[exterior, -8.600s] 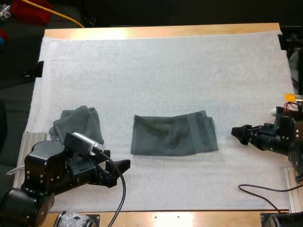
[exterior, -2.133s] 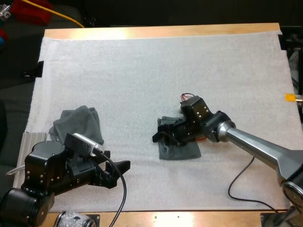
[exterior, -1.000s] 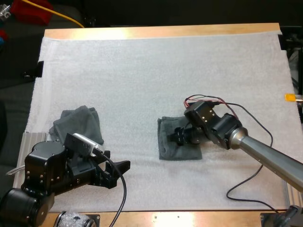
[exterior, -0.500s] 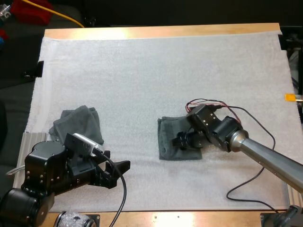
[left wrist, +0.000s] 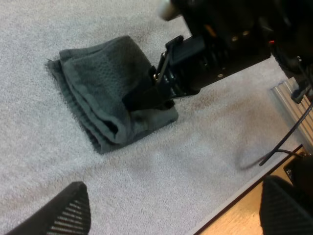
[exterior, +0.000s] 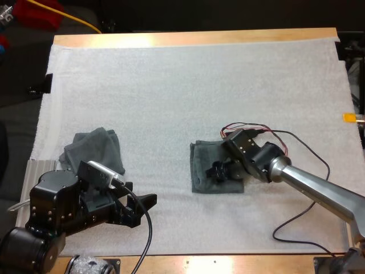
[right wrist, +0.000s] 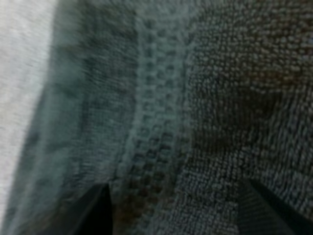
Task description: Pick towel from pile, fold and stack
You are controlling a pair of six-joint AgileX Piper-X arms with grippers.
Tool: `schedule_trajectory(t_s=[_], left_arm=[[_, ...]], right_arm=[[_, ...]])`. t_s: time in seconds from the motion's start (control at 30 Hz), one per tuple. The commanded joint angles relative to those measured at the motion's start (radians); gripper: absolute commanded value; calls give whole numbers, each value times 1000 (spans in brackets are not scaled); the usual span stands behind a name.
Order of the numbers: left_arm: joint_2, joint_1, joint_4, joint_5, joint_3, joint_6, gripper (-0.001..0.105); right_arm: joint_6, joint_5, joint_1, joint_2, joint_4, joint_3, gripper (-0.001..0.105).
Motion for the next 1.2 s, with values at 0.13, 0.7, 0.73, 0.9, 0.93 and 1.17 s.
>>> schedule_trajectory(t_s=[0.13,0.7,0.73,0.9,0.93,1.17], left_arm=[[-4,0,4,5,-4,-1,69],[-4,0,4,5,-4,3,69],[-4,0,4,5,-4,3,69],[-4,0,0,5,-4,3,69],[-4,0,-2,5,-4,3,69],[-4,0,-5,5,-4,3,70]], right_arm=[[-8,2,2,5,5,-1,56],[-42,2,2,-272,170,-7,66],[-42,2,2,-299,194,-7,69],[-27,2,2,-416,268,-7,76],[-26,2,2,-444,277,-7,76],[17,-7,2,-593,290,-7,76]])
